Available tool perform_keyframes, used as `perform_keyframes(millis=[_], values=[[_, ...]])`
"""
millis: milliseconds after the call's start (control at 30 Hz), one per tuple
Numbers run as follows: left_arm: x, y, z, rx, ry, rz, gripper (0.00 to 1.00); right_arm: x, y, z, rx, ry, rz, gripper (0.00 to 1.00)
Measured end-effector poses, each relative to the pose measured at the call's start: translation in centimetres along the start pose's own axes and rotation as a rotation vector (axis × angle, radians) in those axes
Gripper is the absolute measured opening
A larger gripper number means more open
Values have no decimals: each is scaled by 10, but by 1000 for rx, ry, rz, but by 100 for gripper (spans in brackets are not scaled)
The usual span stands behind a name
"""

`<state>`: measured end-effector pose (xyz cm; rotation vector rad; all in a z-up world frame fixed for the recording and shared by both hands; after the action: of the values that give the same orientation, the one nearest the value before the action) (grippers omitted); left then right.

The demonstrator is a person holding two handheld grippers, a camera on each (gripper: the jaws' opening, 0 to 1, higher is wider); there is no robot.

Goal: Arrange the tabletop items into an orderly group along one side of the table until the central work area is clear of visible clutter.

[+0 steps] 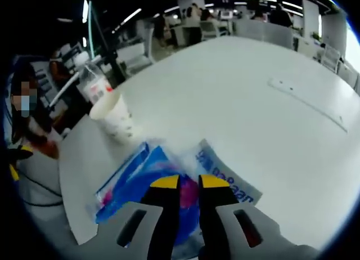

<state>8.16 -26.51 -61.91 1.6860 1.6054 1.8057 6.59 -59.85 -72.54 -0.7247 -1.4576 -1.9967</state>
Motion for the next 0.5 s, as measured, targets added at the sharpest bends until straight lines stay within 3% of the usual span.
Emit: perform_keyframes(millis=[500], values=[[-7,-2,-8,-11,-27,4,55,33,-37,-1,-46,-25,-24,1]])
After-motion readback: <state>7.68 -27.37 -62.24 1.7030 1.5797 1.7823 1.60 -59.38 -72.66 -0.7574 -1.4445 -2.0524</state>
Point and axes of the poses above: the point that each gripper's makers call its tool centre point, and the gripper's own axes: x roughly backward along the fingers, z roughly to its left, y roughly out of its top, the point moved 4 cm from there along x, roughly backward along the fingers, and after that the axes turned 7 degrees about y, right-handed, at the moved point
